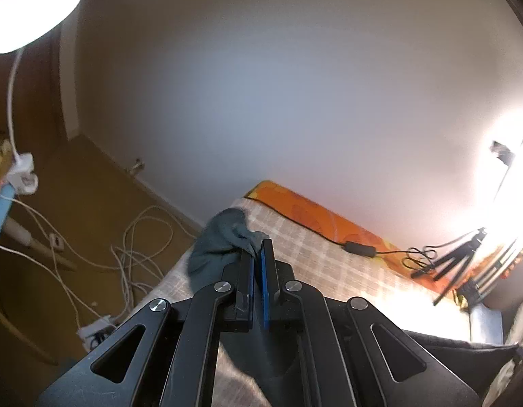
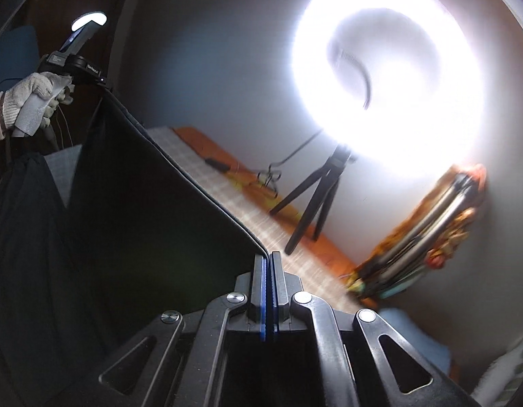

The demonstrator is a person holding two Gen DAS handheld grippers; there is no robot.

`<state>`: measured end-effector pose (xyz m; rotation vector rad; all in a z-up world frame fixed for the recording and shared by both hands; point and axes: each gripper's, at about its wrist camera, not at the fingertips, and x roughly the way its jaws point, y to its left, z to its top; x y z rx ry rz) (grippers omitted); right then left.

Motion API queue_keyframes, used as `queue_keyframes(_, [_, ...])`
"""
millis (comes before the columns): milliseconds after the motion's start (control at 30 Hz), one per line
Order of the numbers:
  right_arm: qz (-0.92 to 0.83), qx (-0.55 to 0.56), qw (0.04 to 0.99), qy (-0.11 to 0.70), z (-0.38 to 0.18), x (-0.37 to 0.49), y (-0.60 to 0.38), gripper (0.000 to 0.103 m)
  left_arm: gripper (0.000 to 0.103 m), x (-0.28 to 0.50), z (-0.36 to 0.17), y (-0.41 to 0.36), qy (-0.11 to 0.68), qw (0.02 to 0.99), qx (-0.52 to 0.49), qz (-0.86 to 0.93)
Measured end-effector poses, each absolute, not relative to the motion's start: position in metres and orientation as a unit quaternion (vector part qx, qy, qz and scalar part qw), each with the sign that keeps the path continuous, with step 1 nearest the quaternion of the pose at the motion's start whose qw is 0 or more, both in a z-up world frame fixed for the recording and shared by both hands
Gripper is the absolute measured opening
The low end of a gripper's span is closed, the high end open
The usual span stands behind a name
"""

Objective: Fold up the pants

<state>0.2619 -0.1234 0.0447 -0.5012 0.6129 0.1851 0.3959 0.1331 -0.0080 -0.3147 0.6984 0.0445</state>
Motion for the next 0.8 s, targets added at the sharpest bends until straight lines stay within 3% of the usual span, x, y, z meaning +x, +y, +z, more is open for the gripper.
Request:
queue_keyframes(267, [0.113, -0.231, 0.922, 0.288, 0.071, 0.160, -0.114, 0.000, 0.002, 0.302, 0.002, 0.137, 0.311, 0.939, -0.145, -0.005])
queue_keyframes(500, [0.139, -0.226, 0.897, 0.353, 0.027, 0.099, -0.097, 0.000, 0.002, 0.191, -0.073, 0.166, 0.350, 0.917, -0.192, 0.010])
queue_keyframes(800, [0.150, -0.196, 0.858, 0.449, -0.041, 0.082, -0.101, 0.000, 0.004, 0.121, -0.154, 0.192, 0.427, 0.871, -0.244, 0.020])
